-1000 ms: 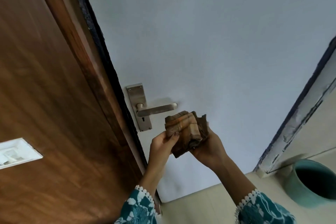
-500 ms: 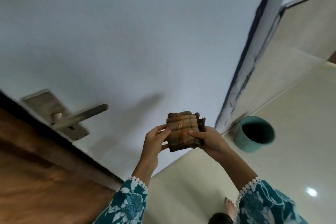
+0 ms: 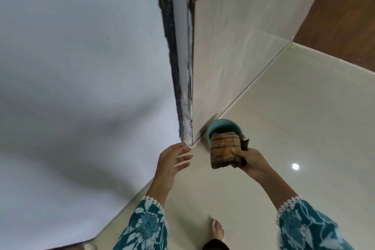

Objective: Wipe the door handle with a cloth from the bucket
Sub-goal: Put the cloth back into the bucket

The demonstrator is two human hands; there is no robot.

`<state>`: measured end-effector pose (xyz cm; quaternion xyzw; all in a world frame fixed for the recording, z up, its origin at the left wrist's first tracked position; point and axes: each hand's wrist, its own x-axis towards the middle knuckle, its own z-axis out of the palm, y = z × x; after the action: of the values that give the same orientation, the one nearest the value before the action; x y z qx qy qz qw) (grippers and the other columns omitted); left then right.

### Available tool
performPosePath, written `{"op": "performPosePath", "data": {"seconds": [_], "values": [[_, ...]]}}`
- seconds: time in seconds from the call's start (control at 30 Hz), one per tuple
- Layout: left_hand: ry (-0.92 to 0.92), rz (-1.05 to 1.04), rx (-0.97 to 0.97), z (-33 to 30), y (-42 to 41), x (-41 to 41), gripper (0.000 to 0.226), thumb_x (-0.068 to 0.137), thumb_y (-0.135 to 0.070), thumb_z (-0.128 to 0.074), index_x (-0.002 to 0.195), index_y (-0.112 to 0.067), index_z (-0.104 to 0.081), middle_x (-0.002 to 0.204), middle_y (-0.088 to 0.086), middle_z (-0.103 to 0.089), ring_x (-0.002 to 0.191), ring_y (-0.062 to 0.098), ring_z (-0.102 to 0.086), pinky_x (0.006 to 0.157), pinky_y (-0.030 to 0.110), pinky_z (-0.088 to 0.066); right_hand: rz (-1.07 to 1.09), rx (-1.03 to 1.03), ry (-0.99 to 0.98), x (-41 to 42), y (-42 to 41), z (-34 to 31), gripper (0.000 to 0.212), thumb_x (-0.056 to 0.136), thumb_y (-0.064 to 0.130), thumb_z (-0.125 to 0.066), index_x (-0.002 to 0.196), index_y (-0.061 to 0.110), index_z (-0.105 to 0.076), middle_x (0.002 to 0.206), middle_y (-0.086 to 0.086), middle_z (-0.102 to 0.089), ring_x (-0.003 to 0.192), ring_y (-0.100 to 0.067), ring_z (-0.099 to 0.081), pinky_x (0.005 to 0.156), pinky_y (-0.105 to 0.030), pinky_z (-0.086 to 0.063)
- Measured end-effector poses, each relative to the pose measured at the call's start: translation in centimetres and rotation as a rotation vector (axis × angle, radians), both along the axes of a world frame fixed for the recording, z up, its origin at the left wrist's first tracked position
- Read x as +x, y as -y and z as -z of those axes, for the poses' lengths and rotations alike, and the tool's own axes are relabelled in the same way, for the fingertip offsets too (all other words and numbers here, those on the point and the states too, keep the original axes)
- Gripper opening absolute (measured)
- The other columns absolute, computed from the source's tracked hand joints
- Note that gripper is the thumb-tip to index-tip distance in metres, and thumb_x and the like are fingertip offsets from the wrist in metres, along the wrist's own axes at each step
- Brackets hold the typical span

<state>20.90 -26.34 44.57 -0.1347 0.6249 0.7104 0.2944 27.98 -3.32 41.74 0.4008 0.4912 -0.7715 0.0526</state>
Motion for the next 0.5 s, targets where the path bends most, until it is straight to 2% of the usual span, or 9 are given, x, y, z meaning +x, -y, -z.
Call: {"op": "performPosePath", "data": {"seconds": [0.17, 0.27, 0.4, 0.5], "values": [[0.057, 0.038, -0.002, 1.5, -5.4, -2.1, 0.018, 0.093, -0.021, -0.056, 0.105, -0.011, -0.065, 0.104, 0.014, -0.071, 0.095, 0.033, -0.067, 0.081, 0.041, -0.054, 0.096, -0.012, 0.056, -1.7, -6.3, 1.4, 0.023, 0.087, -0.006, -0.053, 0.109, -0.011, -0.053, 0.089, -0.021, -0.06, 0.072, -0.029, -0.056, 0.056, -0.035, -0.042], [0.105, 0.065, -0.005, 3.1, -7.4, -4.2, 0.023, 0.091, -0.021, -0.058, 0.109, -0.008, -0.064, 0.105, 0.014, -0.071, 0.095, 0.032, -0.068, 0.078, 0.038, -0.054, 0.157, -0.045, 0.077, -3.1, -8.5, 2.3, 0.012, 0.088, -0.007, -0.05, 0.1, -0.008, -0.054, 0.087, -0.019, -0.06, 0.074, -0.029, -0.056, 0.059, -0.036, -0.042], [0.179, 0.091, -0.003, 5.4, -10.1, -7.5, 0.029, 0.09, -0.023, -0.06, 0.114, -0.007, -0.063, 0.106, 0.015, -0.071, 0.096, 0.033, -0.068, 0.076, 0.038, -0.054, 0.231, -0.057, 0.139, -4.8, -10.8, 3.8, 0.024, 0.087, -0.007, -0.051, 0.111, -0.011, -0.051, 0.092, -0.021, -0.061, 0.078, -0.032, -0.057, 0.062, -0.038, -0.045], [0.199, 0.099, -0.011, 6.8, -12.6, -10.4, 0.027, 0.09, -0.023, -0.06, 0.112, -0.007, -0.063, 0.105, 0.015, -0.071, 0.096, 0.033, -0.068, 0.078, 0.039, -0.054, 0.264, -0.074, 0.172, -6.6, -12.6, 5.0, 0.024, 0.088, -0.008, -0.05, 0.112, -0.01, -0.05, 0.093, -0.021, -0.061, 0.079, -0.032, -0.058, 0.062, -0.037, -0.046]]}}
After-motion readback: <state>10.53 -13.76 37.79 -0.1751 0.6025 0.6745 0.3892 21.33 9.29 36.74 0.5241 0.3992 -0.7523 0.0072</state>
